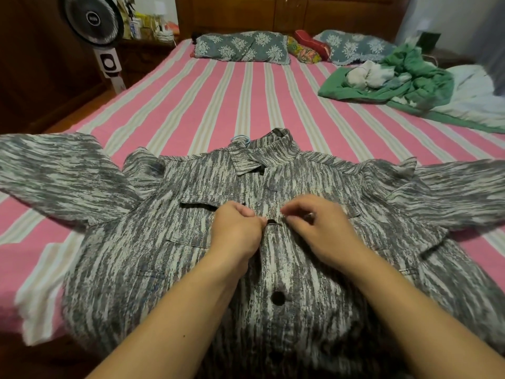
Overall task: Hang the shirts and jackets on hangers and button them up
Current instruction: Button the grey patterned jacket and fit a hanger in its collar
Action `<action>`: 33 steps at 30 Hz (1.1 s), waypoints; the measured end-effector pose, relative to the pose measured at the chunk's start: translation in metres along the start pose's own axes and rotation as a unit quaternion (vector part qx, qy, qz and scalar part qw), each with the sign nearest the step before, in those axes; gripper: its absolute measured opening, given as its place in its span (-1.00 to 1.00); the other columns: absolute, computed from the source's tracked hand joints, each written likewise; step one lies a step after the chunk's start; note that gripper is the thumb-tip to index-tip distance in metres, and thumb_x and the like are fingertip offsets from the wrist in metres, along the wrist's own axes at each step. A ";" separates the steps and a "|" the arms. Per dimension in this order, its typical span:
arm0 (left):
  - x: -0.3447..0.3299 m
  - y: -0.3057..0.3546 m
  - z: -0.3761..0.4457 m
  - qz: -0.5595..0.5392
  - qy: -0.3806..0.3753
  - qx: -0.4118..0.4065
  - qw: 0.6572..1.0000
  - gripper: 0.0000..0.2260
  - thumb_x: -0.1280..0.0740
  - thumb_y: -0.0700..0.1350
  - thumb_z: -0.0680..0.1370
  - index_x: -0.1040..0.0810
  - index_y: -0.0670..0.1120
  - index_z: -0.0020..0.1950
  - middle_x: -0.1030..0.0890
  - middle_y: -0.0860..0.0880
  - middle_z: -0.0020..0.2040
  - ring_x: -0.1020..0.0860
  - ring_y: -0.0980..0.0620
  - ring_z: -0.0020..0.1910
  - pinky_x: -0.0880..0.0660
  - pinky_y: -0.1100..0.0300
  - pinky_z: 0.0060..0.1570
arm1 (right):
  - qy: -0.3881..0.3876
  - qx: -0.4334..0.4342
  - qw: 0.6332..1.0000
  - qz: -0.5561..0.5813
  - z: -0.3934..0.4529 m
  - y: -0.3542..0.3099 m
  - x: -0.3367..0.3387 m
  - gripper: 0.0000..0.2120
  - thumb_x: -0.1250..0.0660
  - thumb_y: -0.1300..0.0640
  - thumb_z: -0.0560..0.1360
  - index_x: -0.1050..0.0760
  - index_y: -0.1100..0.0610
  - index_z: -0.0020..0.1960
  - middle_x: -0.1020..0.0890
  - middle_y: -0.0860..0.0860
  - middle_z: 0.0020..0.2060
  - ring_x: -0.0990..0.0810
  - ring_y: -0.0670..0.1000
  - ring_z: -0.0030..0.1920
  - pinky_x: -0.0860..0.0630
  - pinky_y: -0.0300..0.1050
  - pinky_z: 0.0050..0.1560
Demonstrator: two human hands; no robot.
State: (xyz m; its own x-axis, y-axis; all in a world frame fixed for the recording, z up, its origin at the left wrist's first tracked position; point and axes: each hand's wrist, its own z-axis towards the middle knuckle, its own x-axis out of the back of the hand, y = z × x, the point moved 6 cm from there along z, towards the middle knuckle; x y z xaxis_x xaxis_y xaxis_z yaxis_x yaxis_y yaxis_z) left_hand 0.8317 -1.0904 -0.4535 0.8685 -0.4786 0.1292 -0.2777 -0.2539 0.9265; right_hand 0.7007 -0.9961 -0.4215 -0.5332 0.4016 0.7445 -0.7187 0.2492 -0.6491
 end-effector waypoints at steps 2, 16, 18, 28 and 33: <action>0.000 -0.003 0.003 -0.025 -0.007 0.019 0.999 -0.74 -0.43 -0.35 0.53 -0.40 -0.09 -0.16 -0.49 -0.08 -0.21 -0.46 0.02 -0.30 -0.38 0.17 -0.30 | -0.016 0.049 0.998 -0.038 -0.001 -0.007 -0.011 -0.77 -0.40 0.18 0.56 -0.63 -0.09 0.14 -0.56 -0.30 -0.06 -0.53 -0.26 0.02 -0.53 -0.17 0.18; 0.000 -0.001 -0.003 -0.086 -0.056 0.096 0.990 -0.72 -0.40 -0.48 0.44 -0.45 -0.14 -0.07 -0.62 -0.25 0.04 -0.64 -0.25 0.11 -0.59 -0.14 0.19 | -0.074 0.235 0.948 -0.204 0.006 -0.028 -0.010 -0.83 -0.37 0.11 0.57 -0.67 0.05 0.13 -0.68 -0.08 -0.16 -0.62 -0.08 -0.20 -0.62 -0.21 -0.10; 0.002 0.000 -0.004 -0.092 -0.078 0.107 0.987 -0.72 -0.37 -0.49 0.46 -0.46 -0.17 0.03 -0.61 -0.25 0.09 -0.63 -0.24 0.11 -0.59 -0.12 0.20 | -0.087 0.288 0.924 -0.236 0.007 -0.032 -0.009 -0.81 -0.36 0.08 0.56 -0.68 0.07 0.12 -0.68 -0.05 -0.24 -0.60 -0.07 -0.31 -0.56 -0.30 -0.22; 0.001 -0.007 0.005 -0.067 -0.064 0.099 0.991 -0.71 -0.38 -0.47 0.45 -0.41 -0.11 -0.13 -0.55 -0.15 -0.01 -0.60 -0.16 0.06 -0.58 -0.11 0.19 | -0.092 0.400 0.880 -0.239 0.014 -0.028 -0.010 -0.82 -0.42 0.19 0.53 -0.67 0.17 0.12 -0.70 0.01 -0.25 -0.63 -0.05 -0.38 -0.60 -0.28 -0.31; 0.001 -0.008 0.004 -0.092 -0.032 0.077 0.992 -0.73 -0.38 -0.49 0.44 -0.44 -0.16 -0.11 -0.57 -0.13 0.03 -0.59 -0.10 0.03 -0.58 0.03 0.05 | -0.069 0.294 0.927 -0.224 0.023 -0.026 -0.013 -0.81 -0.31 0.12 0.60 -0.67 0.11 0.12 -0.73 -0.02 -0.17 -0.67 -0.08 -0.27 -0.68 -0.16 -0.20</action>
State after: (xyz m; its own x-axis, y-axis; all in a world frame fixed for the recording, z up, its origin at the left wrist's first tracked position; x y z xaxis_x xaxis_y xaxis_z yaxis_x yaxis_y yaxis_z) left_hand 0.8332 -1.0925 -0.4625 0.8836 -0.4638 -0.0645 -0.1808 -0.4649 0.8667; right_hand 0.7161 -1.0284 -0.4112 -0.1447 0.2478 0.9580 -0.9792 -0.1748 -0.1027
